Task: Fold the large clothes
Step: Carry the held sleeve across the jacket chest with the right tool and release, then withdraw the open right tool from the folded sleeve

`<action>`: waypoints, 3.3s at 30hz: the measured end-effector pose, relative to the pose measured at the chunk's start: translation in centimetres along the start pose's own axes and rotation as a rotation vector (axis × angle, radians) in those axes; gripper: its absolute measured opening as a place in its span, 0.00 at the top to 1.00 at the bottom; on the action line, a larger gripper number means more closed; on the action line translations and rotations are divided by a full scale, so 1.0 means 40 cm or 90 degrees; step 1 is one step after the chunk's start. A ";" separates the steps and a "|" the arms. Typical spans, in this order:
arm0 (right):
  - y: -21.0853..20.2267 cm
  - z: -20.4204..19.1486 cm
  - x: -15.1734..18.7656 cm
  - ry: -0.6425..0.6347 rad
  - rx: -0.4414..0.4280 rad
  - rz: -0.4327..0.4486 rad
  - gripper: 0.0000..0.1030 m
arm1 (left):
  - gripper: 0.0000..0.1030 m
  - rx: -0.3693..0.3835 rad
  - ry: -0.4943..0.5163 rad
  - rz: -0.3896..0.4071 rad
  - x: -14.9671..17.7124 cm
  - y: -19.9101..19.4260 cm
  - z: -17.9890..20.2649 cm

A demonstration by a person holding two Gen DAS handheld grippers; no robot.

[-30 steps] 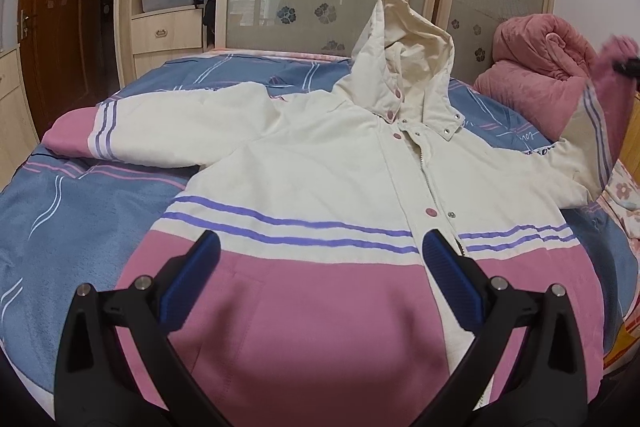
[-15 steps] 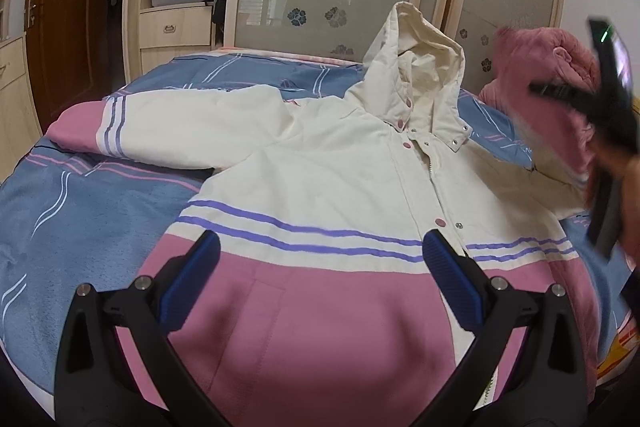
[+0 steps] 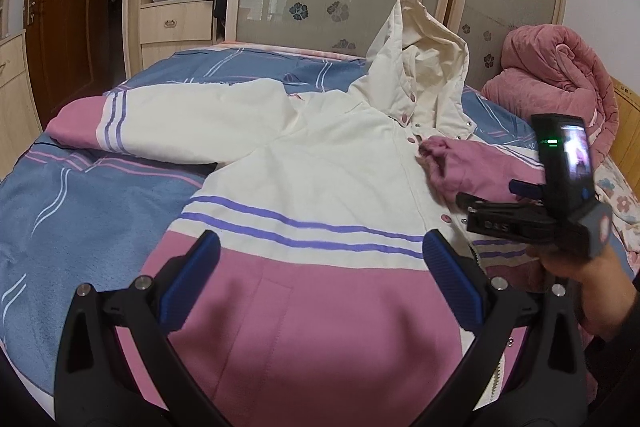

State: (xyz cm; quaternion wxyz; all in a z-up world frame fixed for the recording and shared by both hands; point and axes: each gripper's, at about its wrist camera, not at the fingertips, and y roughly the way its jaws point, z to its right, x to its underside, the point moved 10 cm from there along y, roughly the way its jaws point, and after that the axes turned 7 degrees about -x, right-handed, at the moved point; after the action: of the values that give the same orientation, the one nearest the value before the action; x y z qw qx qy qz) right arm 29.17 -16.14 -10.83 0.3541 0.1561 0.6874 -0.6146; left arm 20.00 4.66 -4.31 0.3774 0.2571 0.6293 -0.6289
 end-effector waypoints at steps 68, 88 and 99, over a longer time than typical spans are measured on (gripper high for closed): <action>0.199 -0.304 -0.152 0.530 -0.418 0.009 0.09 | 0.02 -0.007 -0.089 0.019 -0.042 -0.043 -0.171; -0.481 0.003 0.146 0.067 0.000 0.244 0.01 | 0.02 -0.012 0.009 0.016 0.016 -0.080 -0.015; -0.458 0.062 0.262 0.128 -0.039 0.238 0.01 | 0.02 -0.021 0.057 0.014 0.084 -0.104 0.045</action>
State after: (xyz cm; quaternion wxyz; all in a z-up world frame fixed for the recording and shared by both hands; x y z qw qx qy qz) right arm 10.66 -24.42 -4.46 0.3959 0.3307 0.6967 -0.4985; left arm 14.98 2.06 -4.36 0.3599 0.2859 0.6530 -0.6020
